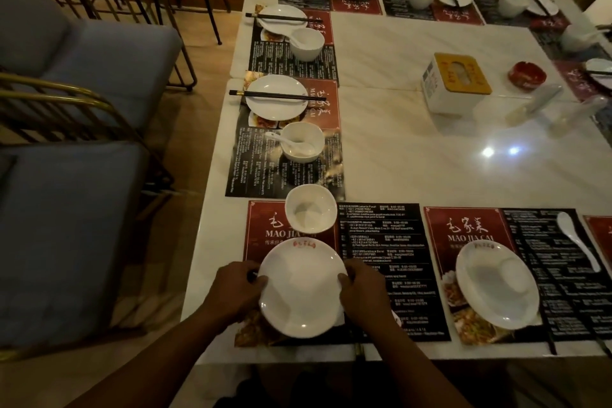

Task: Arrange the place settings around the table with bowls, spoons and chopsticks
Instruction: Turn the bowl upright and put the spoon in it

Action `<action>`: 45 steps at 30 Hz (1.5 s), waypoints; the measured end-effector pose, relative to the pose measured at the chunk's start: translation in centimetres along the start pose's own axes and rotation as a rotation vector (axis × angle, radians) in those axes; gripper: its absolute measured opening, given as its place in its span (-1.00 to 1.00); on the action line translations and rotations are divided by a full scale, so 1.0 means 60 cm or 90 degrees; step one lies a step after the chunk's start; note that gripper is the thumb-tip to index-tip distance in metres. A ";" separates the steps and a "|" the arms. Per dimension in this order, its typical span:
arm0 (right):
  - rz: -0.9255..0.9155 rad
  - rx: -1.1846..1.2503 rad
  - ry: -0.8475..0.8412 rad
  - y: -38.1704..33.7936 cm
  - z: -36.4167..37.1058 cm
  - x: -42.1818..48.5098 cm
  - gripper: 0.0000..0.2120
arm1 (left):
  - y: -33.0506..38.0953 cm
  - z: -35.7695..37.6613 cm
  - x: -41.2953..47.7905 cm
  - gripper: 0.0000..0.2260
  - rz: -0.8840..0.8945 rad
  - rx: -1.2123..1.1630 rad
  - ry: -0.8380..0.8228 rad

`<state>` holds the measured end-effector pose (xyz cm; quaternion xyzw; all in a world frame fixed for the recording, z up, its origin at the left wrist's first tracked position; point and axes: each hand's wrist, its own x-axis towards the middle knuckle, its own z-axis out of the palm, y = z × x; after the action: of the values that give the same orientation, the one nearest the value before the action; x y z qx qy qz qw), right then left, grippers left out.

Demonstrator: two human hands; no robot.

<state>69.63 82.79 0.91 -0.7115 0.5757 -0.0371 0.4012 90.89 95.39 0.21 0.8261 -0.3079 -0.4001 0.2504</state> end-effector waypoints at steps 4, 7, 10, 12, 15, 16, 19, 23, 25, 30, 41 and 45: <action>0.003 -0.025 0.020 -0.008 0.026 0.003 -0.74 | -0.016 -0.013 0.022 -0.77 -0.013 0.000 -0.005; -0.002 -0.060 0.035 -0.008 0.034 0.009 -0.74 | -0.023 -0.013 0.028 -0.76 -0.024 -0.014 0.003; -0.027 -0.102 0.049 -0.010 0.033 0.020 -0.77 | -0.026 -0.011 0.030 -0.78 -0.031 -0.026 0.007; -0.047 -0.140 0.057 -0.014 0.033 0.027 -0.80 | -0.028 -0.010 0.033 -0.77 -0.035 -0.025 0.000; -0.081 -0.199 0.067 -0.013 0.034 0.033 -0.84 | -0.028 -0.009 0.037 -0.75 -0.035 -0.013 -0.003; -0.086 -0.216 0.062 -0.011 0.035 0.034 -0.85 | -0.028 -0.008 0.038 -0.75 -0.036 -0.012 -0.002; -0.089 -0.260 0.045 -0.011 0.035 0.039 -0.86 | -0.028 -0.006 0.040 -0.77 -0.032 -0.001 -0.003; -0.088 -0.331 0.019 -0.015 0.032 0.043 -0.89 | -0.033 -0.003 0.041 -0.78 -0.035 0.005 -0.005; -0.091 -0.365 0.001 -0.017 0.032 0.044 -0.88 | -0.033 -0.001 0.041 -0.79 -0.036 0.005 -0.008; -0.132 -0.354 0.080 -0.052 0.010 0.057 -0.97 | -0.032 -0.005 0.044 -0.80 -0.021 0.033 -0.029; -0.058 -0.028 0.048 -0.087 -0.005 0.149 -0.74 | 0.036 -0.013 0.095 -0.83 0.137 0.163 0.050; -0.059 -0.008 0.069 -0.085 -0.011 0.151 -0.80 | 0.034 -0.001 0.097 -0.76 0.155 0.211 0.036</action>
<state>76.33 74.80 0.79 -0.7367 0.5632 -0.0904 0.3633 93.19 89.87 -1.38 0.8236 -0.4598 -0.2875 0.1661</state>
